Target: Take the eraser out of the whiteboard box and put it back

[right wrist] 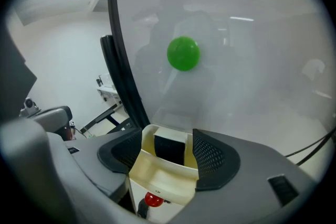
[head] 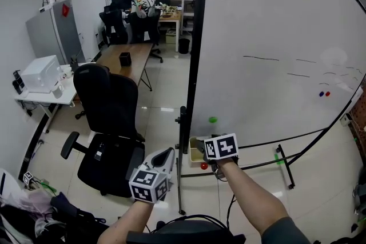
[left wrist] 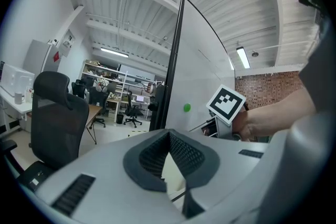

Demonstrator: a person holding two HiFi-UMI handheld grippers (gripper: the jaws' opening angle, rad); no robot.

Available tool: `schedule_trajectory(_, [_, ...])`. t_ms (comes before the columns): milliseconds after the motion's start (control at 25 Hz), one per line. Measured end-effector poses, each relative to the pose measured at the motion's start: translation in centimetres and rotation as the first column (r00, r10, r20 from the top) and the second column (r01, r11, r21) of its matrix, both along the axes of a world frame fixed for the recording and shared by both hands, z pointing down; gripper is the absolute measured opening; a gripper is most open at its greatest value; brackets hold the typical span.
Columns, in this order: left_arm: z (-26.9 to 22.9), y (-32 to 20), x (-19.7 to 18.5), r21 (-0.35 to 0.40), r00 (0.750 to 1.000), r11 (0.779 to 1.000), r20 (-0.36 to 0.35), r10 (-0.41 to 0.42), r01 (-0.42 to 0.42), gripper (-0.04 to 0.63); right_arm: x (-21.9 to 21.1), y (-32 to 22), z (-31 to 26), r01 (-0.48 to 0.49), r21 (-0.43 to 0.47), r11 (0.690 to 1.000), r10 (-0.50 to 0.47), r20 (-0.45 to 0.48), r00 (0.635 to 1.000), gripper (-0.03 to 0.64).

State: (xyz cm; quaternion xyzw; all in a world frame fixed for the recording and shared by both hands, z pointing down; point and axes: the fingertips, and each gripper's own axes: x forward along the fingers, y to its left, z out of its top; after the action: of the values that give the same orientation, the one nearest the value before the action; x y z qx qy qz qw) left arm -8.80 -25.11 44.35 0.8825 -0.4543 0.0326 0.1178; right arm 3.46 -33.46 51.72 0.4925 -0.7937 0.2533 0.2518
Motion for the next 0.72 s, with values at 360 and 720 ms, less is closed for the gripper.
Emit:
schedule_trajectory(360, [-5.1,1.0,-0.1,0.105,0.999,0.994,-0.051,-0.019,0.024,0.032,0.4,4.9,-11.4,0.046,0.296,0.954,-0.116,0.224,0.968,0.231])
schedule_trajectory(720, [-8.1,2.2,1.1,0.155,0.997,0.988,-0.078,-0.003,0.015,0.032,4.9,8.8,-17.7,-0.066,0.486,0.872,-0.086,0.283,0.955,0.016])
